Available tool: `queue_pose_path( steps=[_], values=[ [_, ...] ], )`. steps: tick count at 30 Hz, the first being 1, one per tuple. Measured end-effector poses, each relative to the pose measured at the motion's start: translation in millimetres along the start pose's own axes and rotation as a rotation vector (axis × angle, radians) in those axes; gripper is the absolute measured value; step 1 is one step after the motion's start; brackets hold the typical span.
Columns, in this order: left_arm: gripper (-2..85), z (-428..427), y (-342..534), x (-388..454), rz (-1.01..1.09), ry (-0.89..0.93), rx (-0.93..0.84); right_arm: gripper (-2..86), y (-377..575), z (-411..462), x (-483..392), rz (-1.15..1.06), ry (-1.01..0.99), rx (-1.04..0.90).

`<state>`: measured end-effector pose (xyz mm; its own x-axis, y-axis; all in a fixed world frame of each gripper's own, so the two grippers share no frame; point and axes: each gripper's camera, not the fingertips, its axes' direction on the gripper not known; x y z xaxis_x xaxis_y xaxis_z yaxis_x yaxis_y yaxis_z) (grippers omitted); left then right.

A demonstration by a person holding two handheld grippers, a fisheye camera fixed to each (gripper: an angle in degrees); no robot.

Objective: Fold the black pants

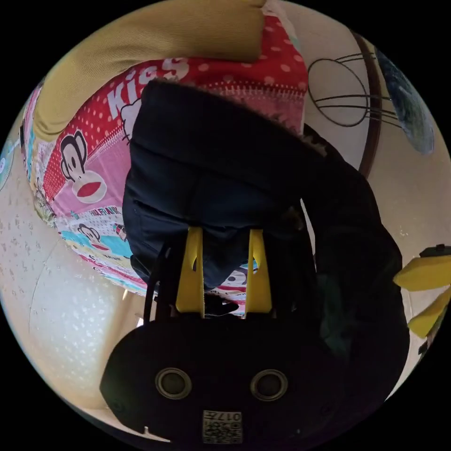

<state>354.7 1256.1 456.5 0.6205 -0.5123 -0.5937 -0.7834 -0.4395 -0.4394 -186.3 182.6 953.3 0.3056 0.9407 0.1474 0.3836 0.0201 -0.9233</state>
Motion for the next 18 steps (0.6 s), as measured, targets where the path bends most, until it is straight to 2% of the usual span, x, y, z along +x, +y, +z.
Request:
queue_pose_path(
  steps=[2,6,9,12,18],
  values=[
    [10.8,-12.8,6.4,-10.9,-0.004,0.096,0.049,10.2,-4.0,0.9,0.1,-0.009,0.036,-0.019],
    [7.3,-49.2,36.0,-66.7,0.030,0.460,0.164,10.4,-15.5,17.5,4.4,-0.036,0.089,-0.125],
    [6.6,-77.9,75.9,-118.4,-0.084,0.656,0.292,11.3,-12.6,40.1,12.2,-0.062,0.123,-0.223],
    [6.5,-122.8,120.9,-143.3,-0.093,0.716,0.456,13.4,-1.3,54.4,20.5,-0.139,0.156,-0.238],
    [5.6,-197.1,196.4,-149.9,-0.151,0.713,0.613,14.5,31.9,53.5,32.5,-0.363,0.196,-0.183]
  ],
)
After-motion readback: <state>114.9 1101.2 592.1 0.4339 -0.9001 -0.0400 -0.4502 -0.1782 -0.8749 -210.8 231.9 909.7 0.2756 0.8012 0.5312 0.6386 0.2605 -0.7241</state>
